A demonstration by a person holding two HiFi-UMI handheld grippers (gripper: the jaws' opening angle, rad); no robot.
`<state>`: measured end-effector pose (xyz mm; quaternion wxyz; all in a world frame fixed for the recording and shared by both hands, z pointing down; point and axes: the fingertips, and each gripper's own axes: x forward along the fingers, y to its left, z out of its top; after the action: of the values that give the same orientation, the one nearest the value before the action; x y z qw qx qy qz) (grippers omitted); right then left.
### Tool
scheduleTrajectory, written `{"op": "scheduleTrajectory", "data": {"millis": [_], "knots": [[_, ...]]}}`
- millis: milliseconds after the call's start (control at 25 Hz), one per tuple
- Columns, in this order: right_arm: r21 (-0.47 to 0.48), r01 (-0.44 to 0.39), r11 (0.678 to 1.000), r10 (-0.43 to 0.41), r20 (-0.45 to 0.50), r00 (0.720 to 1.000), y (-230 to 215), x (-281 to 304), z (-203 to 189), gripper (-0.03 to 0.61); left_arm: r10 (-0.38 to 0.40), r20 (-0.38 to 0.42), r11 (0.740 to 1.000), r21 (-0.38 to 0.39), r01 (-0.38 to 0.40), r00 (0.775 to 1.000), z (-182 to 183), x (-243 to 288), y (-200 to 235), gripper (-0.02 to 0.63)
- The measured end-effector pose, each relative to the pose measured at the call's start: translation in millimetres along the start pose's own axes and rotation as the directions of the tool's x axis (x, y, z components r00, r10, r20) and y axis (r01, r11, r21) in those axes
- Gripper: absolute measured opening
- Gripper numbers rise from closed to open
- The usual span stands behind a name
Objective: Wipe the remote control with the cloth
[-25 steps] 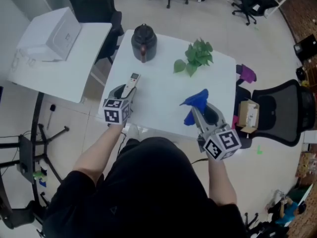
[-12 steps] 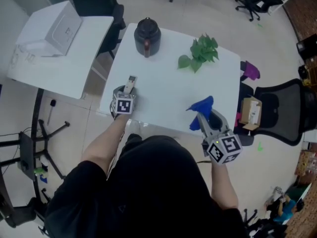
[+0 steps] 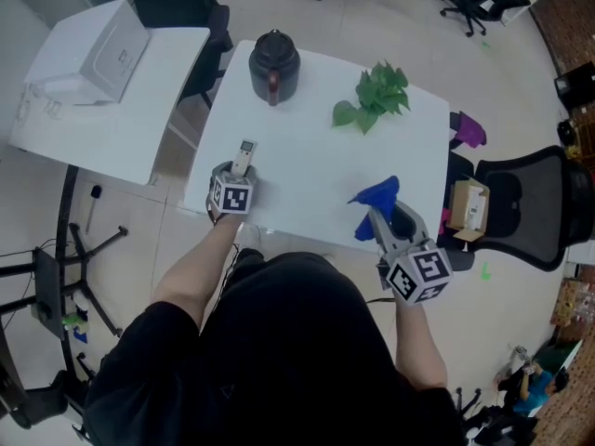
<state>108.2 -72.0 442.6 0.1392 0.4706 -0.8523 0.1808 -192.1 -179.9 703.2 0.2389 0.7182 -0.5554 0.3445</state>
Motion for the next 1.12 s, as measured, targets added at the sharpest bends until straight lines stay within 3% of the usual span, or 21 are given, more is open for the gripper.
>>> {"op": "scheduleTrajectory", "data": {"millis": [120,280,440,600,720,840,960,1120], "knots": [[-0.016,0.031,0.999,-0.032,-0.045,0.998,-10,13,-13,0.120,0.013,0.034,1.000,0.001,-0.013,0.999,2,-3,8,0.239],[-0.083,0.104,0.991,-0.119,-0.207,0.971,-41,44,-60,0.121,0.006,0.115,1.000,0.009,-0.007,0.993,13,-31,9,0.239],[-0.175,0.153,0.973,-0.210,-0.376,0.903,-75,83,-117,0.121,-0.025,0.202,0.999,0.025,0.020,0.979,30,-69,-1,0.239],[-0.243,0.134,0.961,-0.243,-0.505,0.828,-91,113,-159,0.123,-0.072,0.275,0.997,0.040,0.063,0.959,49,-105,-18,0.239],[-0.265,0.133,0.955,-0.267,-0.572,0.775,-101,122,-183,0.124,-0.107,0.311,0.994,0.052,0.095,0.944,61,-124,-33,0.239],[-0.287,0.139,0.948,-0.292,-0.604,0.741,-109,124,-195,0.129,-0.129,0.334,0.992,0.060,0.115,0.934,68,-137,-43,0.239],[-0.285,0.143,0.948,-0.295,-0.616,0.730,-113,125,-201,0.137,-0.140,0.342,0.990,0.074,0.122,0.929,70,-142,-50,0.239],[-0.286,0.161,0.944,-0.307,-0.590,0.747,-117,122,-192,0.181,-0.146,0.351,0.989,0.081,0.125,0.925,73,-147,-54,0.239]]}}
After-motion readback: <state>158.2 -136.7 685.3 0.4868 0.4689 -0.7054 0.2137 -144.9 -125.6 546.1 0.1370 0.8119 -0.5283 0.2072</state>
